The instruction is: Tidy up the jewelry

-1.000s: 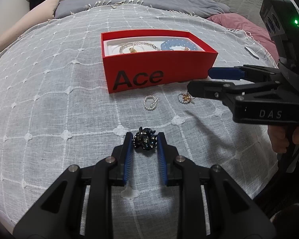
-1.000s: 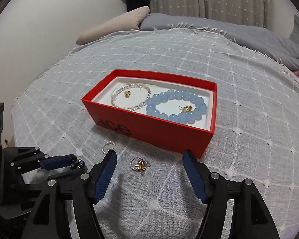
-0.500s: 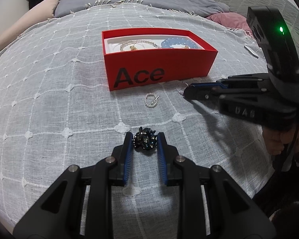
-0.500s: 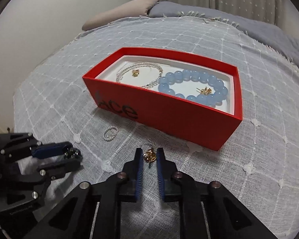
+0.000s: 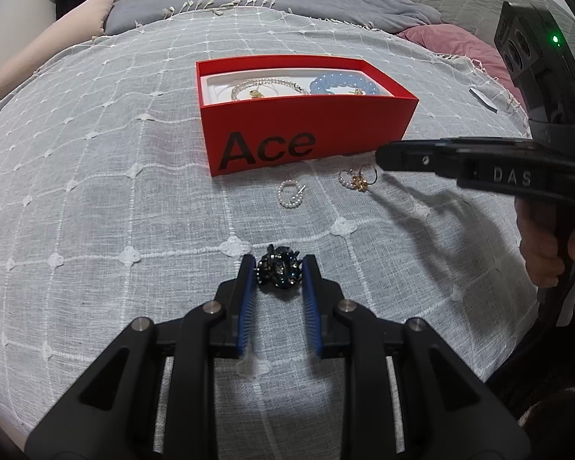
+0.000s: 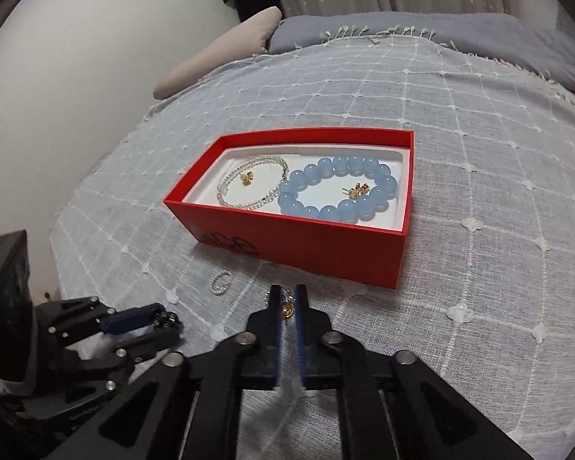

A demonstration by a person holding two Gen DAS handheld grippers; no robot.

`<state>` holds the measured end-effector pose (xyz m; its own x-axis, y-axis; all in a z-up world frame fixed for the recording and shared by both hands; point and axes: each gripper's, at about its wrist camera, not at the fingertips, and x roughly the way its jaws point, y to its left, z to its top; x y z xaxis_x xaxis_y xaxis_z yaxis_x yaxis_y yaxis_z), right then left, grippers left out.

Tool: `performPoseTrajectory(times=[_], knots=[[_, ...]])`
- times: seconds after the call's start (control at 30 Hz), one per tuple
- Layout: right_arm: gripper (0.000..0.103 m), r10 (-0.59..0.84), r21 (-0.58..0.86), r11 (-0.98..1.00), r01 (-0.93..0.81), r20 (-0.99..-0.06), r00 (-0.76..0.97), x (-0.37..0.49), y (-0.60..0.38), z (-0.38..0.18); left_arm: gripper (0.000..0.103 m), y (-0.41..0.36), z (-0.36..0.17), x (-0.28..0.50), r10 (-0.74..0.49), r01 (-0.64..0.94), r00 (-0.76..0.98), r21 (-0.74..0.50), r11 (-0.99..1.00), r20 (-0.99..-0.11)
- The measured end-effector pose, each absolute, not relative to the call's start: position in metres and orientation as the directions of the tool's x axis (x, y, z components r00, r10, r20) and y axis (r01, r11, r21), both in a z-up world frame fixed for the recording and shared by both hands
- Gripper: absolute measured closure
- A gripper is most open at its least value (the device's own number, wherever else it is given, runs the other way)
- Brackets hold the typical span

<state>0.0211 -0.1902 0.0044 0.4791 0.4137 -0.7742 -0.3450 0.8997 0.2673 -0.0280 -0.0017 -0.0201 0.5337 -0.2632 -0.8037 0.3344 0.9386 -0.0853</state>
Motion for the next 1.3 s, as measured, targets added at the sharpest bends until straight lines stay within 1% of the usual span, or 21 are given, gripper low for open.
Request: performPoseTrajectory(times=[0.07,0.1,0.13,0.17,0.2,0.27,0.33,0.37,0.4,0.43,0.63,0.7,0.97,1.03,1.1,1.13,1.17,1.2,1.23,1.27,1.3], knots=[[0.059,0.388,0.237,0.909,-0.343,-0.782,0.488,0.021,-0.187,0.001,0.077,-0.001,-0.020,-0.027,-0.262,0.333,0.533,-0.086,0.939,-0.805],[0.035,0.387,0.233,0.910,-0.344,-0.776,0.498,0.019,-0.187,0.000,0.077,-0.001,-0.020,-0.027,-0.262,0.332,0.533,-0.086,0.939,-0.805],[0.034,0.386,0.222,0.908,-0.354,-0.772,0.505,0.018,-0.185,0.001,0.077,-0.001,-0.020,-0.027,-0.262,0.332,0.533,-0.086,0.939,-0.805],[0.034,0.385,0.213,0.906,-0.367,-0.775,0.501,0.019,-0.182,0.000,0.077,-0.001,-0.020,-0.027,-0.262,0.332,0.533,-0.086,0.939,-0.805],[0.036,0.382,0.207,0.906,-0.370,-0.777,0.500,0.019,-0.180,0.000,0.077,-0.001,-0.020,-0.027,-0.262,0.332,0.532,-0.086,0.939,-0.805],[0.044,0.382,0.201,0.903,-0.379,-0.779,0.497,0.022,-0.176,-0.004,0.077,-0.001,-0.020,-0.026,-0.261,0.332,0.531,-0.086,0.939,-0.806],[0.067,0.382,0.203,0.901,-0.383,-0.790,0.479,0.026,-0.172,-0.009,0.077,-0.001,-0.021,-0.026,-0.261,0.334,0.530,-0.084,0.939,-0.807],[0.072,0.386,0.213,0.900,-0.381,-0.795,0.467,0.029,-0.171,-0.013,0.077,-0.002,-0.021,-0.026,-0.260,0.335,0.530,-0.083,0.938,-0.807],[0.087,0.388,0.216,0.898,-0.384,-0.799,0.459,0.031,-0.170,-0.016,0.077,-0.002,-0.021,-0.026,-0.261,0.337,0.530,-0.082,0.938,-0.807],[0.094,0.388,0.214,0.897,-0.387,-0.802,0.454,0.032,-0.170,-0.018,0.077,-0.003,-0.021,-0.026,-0.261,0.338,0.529,-0.082,0.937,-0.807],[0.096,0.454,0.297,0.874,-0.384,-0.781,0.430,0.032,-0.179,-0.016,0.077,-0.001,-0.021,-0.027,-0.261,0.336,0.531,-0.083,0.938,-0.806],[0.101,0.479,0.333,0.865,-0.376,-0.772,0.417,0.032,-0.184,-0.014,0.077,-0.001,-0.021,-0.026,-0.262,0.334,0.532,-0.084,0.939,-0.805],[0.101,0.554,0.394,0.824,-0.407,-0.710,0.434,0.019,-0.192,0.013,0.077,-0.002,-0.021,-0.026,-0.260,0.334,0.533,-0.082,0.939,-0.805],[0.101,0.596,0.451,0.796,-0.403,-0.699,0.395,0.018,-0.195,0.016,0.077,-0.002,-0.021,-0.026,-0.259,0.334,0.533,-0.082,0.939,-0.806],[0.100,0.660,0.546,0.744,-0.386,-0.693,0.291,0.019,-0.196,0.009,0.077,-0.001,-0.022,-0.026,-0.258,0.332,0.532,-0.081,0.940,-0.807],[0.100,0.666,0.565,0.737,-0.371,-0.701,0.256,0.018,-0.196,0.005,0.077,-0.001,-0.022,-0.025,-0.256,0.331,0.531,-0.081,0.940,-0.807],[0.100,0.653,0.555,0.747,-0.367,-0.717,0.243,0.017,-0.196,0.002,0.077,-0.001,-0.023,-0.025,-0.256,0.330,0.531,-0.081,0.941,-0.808],[0.097,0.621,0.522,0.771,-0.365,-0.744,0.248,0.015,-0.195,-0.001,0.077,-0.001,-0.023,-0.024,-0.256,0.328,0.530,-0.082,0.941,-0.809],[0.082,0.591,0.491,0.792,-0.363,-0.765,0.257,0.013,-0.195,-0.003,0.077,-0.001,-0.023,-0.024,-0.256,0.328,0.529,-0.083,0.941,-0.809],[0.078,0.562,0.461,0.813,-0.356,-0.781,0.271,0.012,-0.196,-0.005,0.077,-0.001,-0.023,-0.024,-0.255,0.328,0.529,-0.082,0.941,-0.809],[0.071,0.546,0.444,0.824,-0.352,-0.788,0.284,0.012,-0.198,-0.005,0.077,-0.001,-0.023,-0.024,-0.254,0.328,0.530,-0.081,0.941,-0.809]])
